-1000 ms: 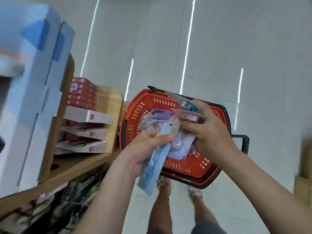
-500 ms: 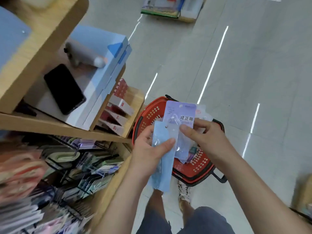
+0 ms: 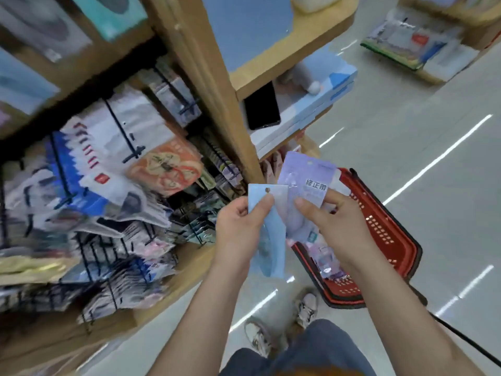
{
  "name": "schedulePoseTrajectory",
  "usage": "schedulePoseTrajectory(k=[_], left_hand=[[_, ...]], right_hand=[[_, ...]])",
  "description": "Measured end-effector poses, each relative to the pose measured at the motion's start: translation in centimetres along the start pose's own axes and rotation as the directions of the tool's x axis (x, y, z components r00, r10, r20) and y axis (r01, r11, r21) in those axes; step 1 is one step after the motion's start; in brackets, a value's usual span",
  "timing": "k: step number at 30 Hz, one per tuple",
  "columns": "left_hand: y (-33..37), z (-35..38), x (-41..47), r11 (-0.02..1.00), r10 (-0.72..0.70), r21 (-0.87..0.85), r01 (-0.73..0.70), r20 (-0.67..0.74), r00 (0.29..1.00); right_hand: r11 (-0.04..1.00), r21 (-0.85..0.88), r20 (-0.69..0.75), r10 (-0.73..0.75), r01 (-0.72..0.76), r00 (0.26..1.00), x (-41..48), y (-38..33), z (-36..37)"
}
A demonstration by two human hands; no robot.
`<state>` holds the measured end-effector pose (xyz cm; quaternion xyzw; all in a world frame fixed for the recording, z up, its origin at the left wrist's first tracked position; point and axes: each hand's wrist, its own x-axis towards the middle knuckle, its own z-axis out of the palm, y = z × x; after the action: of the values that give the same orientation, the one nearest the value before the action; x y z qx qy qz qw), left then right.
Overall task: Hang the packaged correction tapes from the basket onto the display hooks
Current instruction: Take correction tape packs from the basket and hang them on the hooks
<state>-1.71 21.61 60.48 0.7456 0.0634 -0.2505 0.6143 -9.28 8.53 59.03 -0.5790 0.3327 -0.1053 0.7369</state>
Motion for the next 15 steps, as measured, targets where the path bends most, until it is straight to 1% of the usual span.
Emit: schedulePoseTrajectory(k=[3, 5, 7, 10, 11, 14, 15], left_hand=[[0.7, -4.0, -1.2, 0.997, 0.010, -0.071, -0.018, -0.114, 0.993], [0.8, -6.7, -2.2, 0.995, 0.052, -0.077, -0.068, -0.202, 0.978], [1.0, -9.5, -3.5, 0.988, 0.146, -0.017, -0.157, -0.267, 0.952], [1.5, -14.1, -6.0, 0.931, 0.347, 0.219, -0.293, -0.273, 0.897], [1.6, -15.1, -6.4, 0.915, 0.380, 0.248, -0.317, -0.274, 0.884], [1.8, -19.6, -8.6, 0.923, 0.367, 0.263, -0.280, -0.390, 0.845], [1.8, -21.1, -9.4, 0.922, 0.371, 0.268, -0.279, -0.405, 0.835]], right_hand=[[0.993, -0.108, 0.078, -0.045, 0.054, 0.996, -0.9, -0.2, 2.6], [0.980, -0.167, 0.162, -0.080, 0.107, 0.983, -1.9, -0.6, 4.5], [0.969, -0.189, 0.281, -0.100, 0.158, 0.955, -3.1, -0.8, 6.5], [0.947, -0.224, 0.435, -0.113, 0.229, 0.893, -5.7, -1.3, 10.1], [0.940, -0.225, 0.463, -0.129, 0.257, 0.877, -6.1, -1.3, 10.7], [0.917, -0.235, 0.574, -0.137, 0.323, 0.807, -8.9, -1.9, 13.6], [0.906, -0.242, 0.615, -0.133, 0.347, 0.777, -9.8, -2.0, 14.5]])
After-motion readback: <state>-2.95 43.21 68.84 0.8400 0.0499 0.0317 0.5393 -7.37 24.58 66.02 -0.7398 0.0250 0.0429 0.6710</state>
